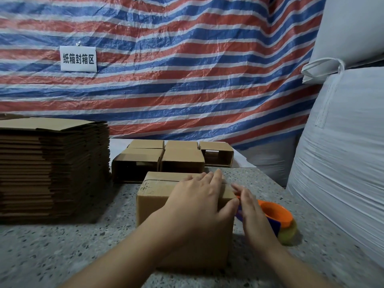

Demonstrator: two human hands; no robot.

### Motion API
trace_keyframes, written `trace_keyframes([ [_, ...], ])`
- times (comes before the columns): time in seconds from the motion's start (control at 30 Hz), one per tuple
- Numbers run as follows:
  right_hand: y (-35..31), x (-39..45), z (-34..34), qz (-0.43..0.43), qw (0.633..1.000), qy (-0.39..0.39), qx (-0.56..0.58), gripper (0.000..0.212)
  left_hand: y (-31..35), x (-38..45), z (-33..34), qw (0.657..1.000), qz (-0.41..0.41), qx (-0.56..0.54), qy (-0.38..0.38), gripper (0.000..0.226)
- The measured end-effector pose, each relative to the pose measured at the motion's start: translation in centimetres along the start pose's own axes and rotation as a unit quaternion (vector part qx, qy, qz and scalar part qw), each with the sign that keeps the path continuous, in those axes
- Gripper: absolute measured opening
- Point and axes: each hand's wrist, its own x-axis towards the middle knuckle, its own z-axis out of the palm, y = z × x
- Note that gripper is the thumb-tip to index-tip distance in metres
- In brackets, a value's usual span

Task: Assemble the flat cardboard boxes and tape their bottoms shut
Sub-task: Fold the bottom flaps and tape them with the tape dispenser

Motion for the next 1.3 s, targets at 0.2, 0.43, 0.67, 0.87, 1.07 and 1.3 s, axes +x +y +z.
trace_keyframes([
  [0.2, 0.3, -1.6, 2.1, -0.055, 0.998, -0.036, 0.008, 0.052, 0.1, -0.1, -0.3, 0.999, -0.002, -0.031, 0.008, 0.079],
  [0.43, 0.0, -1.8, 1.7, -0.05, 0.997, -0.057, 0.001, 0.085, -1.2, -0.3, -1.9, 0.988, -0.025, -0.149, 0.015, 0.067],
  [0.67, 0.4, -1.8, 1.9, -0.078, 0.994, -0.076, -0.006, 0.074, -4.6, -6.4, -1.5, 0.898, -0.187, -0.262, 0.3, 0.063],
  [0.87, -2.2, -0.6, 2.9, -0.059, 0.998, 0.016, -0.011, 0.055, -6.6, -8.0, 0.7, 0.786, -0.296, -0.506, 0.197, 0.023],
  [1.07, -4.4, 5.9, 2.5, 0.262, 0.958, -0.086, -0.077, 0.056, -9.7, -4.0, 1.7, 0.733, -0.413, -0.534, 0.082, 0.019],
  [1.3, -2.5, 6.6, 2.8, 0.29, 0.941, -0.093, -0.148, 0.069, -11.0, -3.9, 3.7, 0.668, -0.492, -0.556, 0.049, 0.04],
])
